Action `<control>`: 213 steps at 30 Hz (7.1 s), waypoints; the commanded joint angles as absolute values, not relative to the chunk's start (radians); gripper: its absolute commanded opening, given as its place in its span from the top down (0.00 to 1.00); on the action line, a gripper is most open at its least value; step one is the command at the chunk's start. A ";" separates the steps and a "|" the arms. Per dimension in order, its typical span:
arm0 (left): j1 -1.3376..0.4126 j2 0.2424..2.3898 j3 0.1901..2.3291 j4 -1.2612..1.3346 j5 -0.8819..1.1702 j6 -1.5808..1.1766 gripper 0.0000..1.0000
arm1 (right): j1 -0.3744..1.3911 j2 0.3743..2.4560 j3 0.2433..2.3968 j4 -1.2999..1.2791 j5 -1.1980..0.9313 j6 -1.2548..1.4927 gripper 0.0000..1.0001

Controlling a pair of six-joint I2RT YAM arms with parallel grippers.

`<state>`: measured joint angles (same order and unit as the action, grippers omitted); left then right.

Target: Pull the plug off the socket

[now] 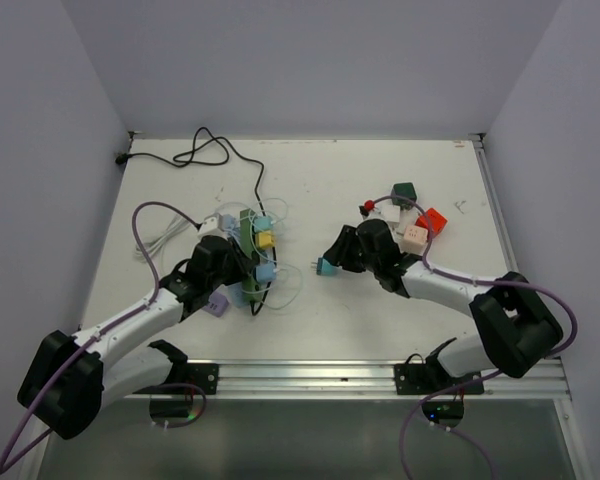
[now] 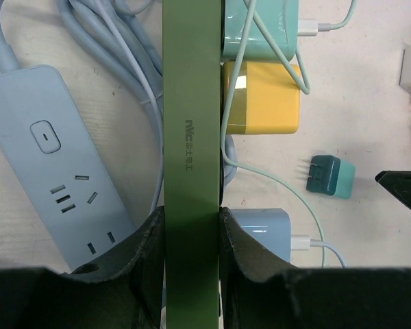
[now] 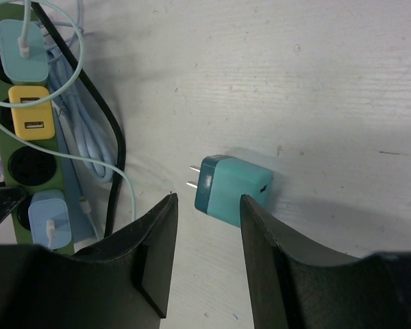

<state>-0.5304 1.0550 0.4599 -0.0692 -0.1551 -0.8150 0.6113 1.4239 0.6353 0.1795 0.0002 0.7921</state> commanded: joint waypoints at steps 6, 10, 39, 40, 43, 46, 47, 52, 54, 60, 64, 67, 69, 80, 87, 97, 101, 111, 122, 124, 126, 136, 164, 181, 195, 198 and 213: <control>-0.522 0.974 0.476 0.041 -0.129 -0.793 1.00 | 0.614 1.270 0.658 0.099 0.060 0.695 0.55; -0.520 0.939 0.457 0.077 -0.100 -0.801 1.00 | 0.617 1.292 0.657 0.214 -0.118 0.719 0.46; -0.509 0.836 0.399 0.114 -0.040 -0.804 1.00 | 0.882 1.672 0.850 0.522 -0.264 1.000 0.70; -0.511 0.833 0.394 0.112 -0.046 -0.802 1.00 | 0.884 1.666 0.848 0.522 -0.265 1.003 0.78; -0.509 0.828 0.390 0.112 -0.057 -0.799 1.00 | 0.884 1.648 0.841 0.517 -0.278 1.005 1.00; -0.511 0.834 0.391 0.117 -0.060 -0.804 0.93 | 0.885 1.629 0.831 0.515 -0.281 0.996 1.00; -0.509 0.841 0.391 0.127 -0.055 -0.807 0.78 | 0.887 1.628 0.828 0.517 -0.279 0.997 1.00; -0.511 0.877 0.393 0.150 -0.037 -0.824 0.49 | 0.890 1.618 0.807 0.540 -0.284 1.003 1.00; -0.509 0.884 0.391 0.158 -0.031 -0.834 0.37 | 0.890 1.612 0.804 0.549 -0.287 1.006 1.00; -0.508 0.902 0.388 0.186 -0.014 -0.842 0.29 | 0.899 1.585 0.802 0.558 -0.282 0.997 1.00; -0.508 0.920 0.385 0.193 -0.006 -0.845 0.32 | 0.907 1.545 0.804 0.563 -0.268 0.976 1.00; -0.505 0.939 0.390 0.192 -0.005 -0.847 0.36 | 0.914 1.508 0.802 0.563 -0.256 0.953 1.00; -0.506 0.957 0.399 0.187 -0.005 -0.845 0.39 | 0.922 1.493 0.798 0.566 -0.247 0.937 1.00; -0.505 0.939 0.416 0.153 0.005 -0.847 0.92 | 0.940 1.447 0.767 0.563 -0.193 0.879 1.00; -0.505 0.963 0.475 0.015 -0.173 -0.756 1.00 | 0.948 1.385 0.799 0.450 -0.134 0.807 1.00; -0.505 1.037 0.520 -0.113 -0.311 -0.663 1.00 | 0.948 1.286 0.796 0.330 -0.038 0.747 1.00; -0.505 1.013 0.508 -0.121 -0.331 -0.637 1.00 | 0.936 1.244 0.781 0.316 -0.029 0.730 1.00; -0.505 0.983 0.494 -0.133 -0.330 -0.612 1.00 | 0.830 1.138 0.715 0.307 -0.089 0.742 1.00; -0.503 0.993 0.500 -0.135 -0.308 -0.611 1.00 | 0.805 1.092 0.703 0.273 -0.080 0.695 1.00; -0.505 0.989 0.503 -0.132 -0.299 -0.617 1.00 | 0.793 1.091 0.698 0.246 -0.057 0.696 1.00; -0.503 0.985 0.506 -0.127 -0.298 -0.621 1.00 | 0.781 1.091 0.686 0.239 -0.052 0.698 1.00; -0.503 0.980 0.540 -0.069 -0.258 -0.684 1.00 | 0.745 1.209 0.588 0.283 -0.043 0.736 1.00; -0.506 1.019 0.468 0.153 -0.095 -0.666 1.00 | 0.749 1.493 0.612 0.428 -0.232 0.828 0.48; -0.506 1.019 0.471 0.189 -0.074 -0.644 1.00 | 0.747 1.213 0.718 0.227 -0.123 0.775 0.36; -0.506 1.003 0.482 0.202 -0.011 -0.649 1.00 | 0.784 1.417 0.883 0.293 -0.170 0.778 0.34; -0.508 1.000 0.482 0.202 -0.006 -0.647 1.00 | 0.793 1.446 0.903 0.304 -0.170 0.776 0.35; -0.523 1.003 0.485 0.210 0.032 -0.647 1.00 | 0.810 1.647 1.055 0.337 -0.183 0.784 0.37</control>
<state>-0.5140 1.0298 0.4599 0.0891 0.0044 -0.6666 0.8024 1.6138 0.9981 0.2844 -0.1734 0.7918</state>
